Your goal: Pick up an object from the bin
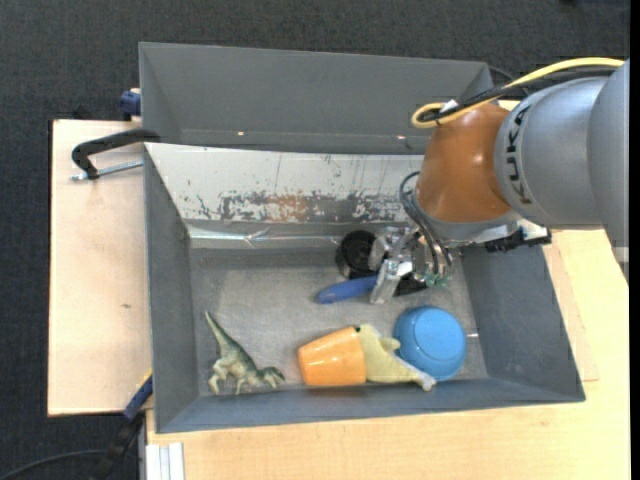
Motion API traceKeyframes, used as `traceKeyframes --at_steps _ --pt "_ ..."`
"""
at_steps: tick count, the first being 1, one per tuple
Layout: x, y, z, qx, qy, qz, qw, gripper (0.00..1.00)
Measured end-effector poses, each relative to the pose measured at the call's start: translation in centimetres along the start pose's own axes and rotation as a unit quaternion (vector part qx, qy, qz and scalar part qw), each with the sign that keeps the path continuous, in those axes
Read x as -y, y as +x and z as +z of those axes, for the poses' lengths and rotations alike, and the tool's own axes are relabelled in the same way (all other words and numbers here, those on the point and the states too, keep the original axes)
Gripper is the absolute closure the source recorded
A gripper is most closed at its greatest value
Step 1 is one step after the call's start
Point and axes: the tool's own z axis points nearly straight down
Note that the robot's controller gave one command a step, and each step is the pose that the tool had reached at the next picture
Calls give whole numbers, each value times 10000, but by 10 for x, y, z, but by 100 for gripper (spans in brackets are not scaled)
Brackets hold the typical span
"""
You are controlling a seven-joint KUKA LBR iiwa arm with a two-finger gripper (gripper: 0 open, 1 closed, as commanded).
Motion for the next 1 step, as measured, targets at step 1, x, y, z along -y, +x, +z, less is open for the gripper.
traceKeyframes --at_steps 1 --pt "3 -1 -130 -36 14 32 10000 100"
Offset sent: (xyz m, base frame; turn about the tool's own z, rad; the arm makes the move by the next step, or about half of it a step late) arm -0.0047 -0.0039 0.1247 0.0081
